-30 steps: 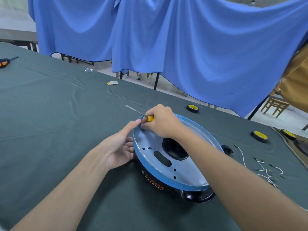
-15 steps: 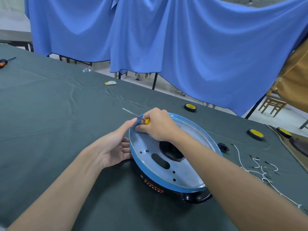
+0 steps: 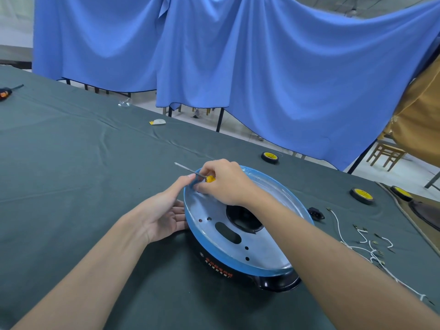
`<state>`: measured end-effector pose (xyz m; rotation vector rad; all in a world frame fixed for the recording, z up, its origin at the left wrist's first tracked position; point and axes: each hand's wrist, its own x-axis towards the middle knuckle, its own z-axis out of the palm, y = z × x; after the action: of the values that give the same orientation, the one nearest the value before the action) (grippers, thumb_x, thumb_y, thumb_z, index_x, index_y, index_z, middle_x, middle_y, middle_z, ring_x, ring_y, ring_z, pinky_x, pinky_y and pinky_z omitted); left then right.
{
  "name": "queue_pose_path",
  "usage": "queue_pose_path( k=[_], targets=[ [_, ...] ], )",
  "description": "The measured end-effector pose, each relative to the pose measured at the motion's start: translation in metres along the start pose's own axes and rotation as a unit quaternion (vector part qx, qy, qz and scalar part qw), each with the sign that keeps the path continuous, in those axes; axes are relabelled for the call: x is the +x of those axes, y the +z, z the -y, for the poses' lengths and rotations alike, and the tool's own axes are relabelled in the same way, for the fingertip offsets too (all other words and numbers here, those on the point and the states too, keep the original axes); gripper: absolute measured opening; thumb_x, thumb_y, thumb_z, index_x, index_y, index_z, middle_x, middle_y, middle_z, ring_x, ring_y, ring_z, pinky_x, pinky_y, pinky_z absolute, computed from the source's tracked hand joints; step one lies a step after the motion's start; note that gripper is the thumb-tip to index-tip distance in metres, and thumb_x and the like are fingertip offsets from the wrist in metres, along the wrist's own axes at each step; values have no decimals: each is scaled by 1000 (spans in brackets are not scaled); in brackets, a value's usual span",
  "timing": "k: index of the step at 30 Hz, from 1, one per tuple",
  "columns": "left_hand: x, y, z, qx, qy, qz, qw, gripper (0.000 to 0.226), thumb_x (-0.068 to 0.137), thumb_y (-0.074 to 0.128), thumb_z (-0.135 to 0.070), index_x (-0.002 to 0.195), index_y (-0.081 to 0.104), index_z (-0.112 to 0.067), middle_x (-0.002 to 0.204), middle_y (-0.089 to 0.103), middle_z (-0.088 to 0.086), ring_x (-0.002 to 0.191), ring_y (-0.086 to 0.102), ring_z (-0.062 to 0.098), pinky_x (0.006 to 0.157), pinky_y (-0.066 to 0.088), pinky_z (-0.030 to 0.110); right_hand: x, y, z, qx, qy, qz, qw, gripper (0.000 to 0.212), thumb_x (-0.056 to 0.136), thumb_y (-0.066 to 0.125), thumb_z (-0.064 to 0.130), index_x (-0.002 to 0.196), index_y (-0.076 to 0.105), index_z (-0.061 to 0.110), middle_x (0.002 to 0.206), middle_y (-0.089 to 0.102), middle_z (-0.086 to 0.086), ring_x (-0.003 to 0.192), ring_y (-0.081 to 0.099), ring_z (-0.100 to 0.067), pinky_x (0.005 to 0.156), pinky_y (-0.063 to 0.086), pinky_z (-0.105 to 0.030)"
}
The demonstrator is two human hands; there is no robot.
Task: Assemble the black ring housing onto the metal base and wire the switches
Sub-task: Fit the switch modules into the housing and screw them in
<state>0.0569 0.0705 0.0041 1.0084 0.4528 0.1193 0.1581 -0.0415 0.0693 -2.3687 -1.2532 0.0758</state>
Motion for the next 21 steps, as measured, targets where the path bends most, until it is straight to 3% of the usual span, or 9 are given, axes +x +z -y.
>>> queue_pose_path(
  k=[3,7,10,13,17,21],
  targets=[
    [0,0,1,-1,2,0,1000,78,54,84,-49,111,66,1,79,74,14,69,74,25,56,58,30,-1,1,-1,-2,-12,5,1000,10,84,69,28,84,72,19,82,67,1,86,55,-21,64,38,-27],
    [1,0,2,6,9,0,1000,71,59,83,-50,107,67,-1,79,75,13,69,74,24,57,58,30,1,8,1,-21,11,1,1000,25,86,67,35,69,59,18,69,57,0,81,48,-23,64,35,-29],
    [1,0,2,9,10,-3,1000,62,69,80,-49,107,68,-1,79,74,13,68,73,25,56,58,30,1,6,1,-15,8,3,1000,19,85,67,35,77,65,17,75,61,1,85,51,-24,64,37,-29],
    [1,0,2,10,6,-3,1000,65,68,80,-49,108,67,1,82,75,15,71,74,26,57,58,30,-1,2,-1,-19,-23,4,1000,5,85,67,25,84,70,20,86,68,-1,92,54,-23,76,46,-31],
    [0,0,2,6,9,-1,1000,67,65,81,-49,108,66,0,78,74,15,71,74,26,57,58,31,0,8,2,-55,7,-12,998,28,88,63,37,66,56,21,76,61,-4,82,53,-27,72,49,-38],
    [0,-1,2,5,7,-2,1000,64,69,80,-48,109,67,0,78,74,15,70,74,26,57,58,31,-1,4,-2,-34,-13,8,999,13,85,65,32,80,68,20,81,66,1,83,55,-21,69,45,-31]
  ],
)
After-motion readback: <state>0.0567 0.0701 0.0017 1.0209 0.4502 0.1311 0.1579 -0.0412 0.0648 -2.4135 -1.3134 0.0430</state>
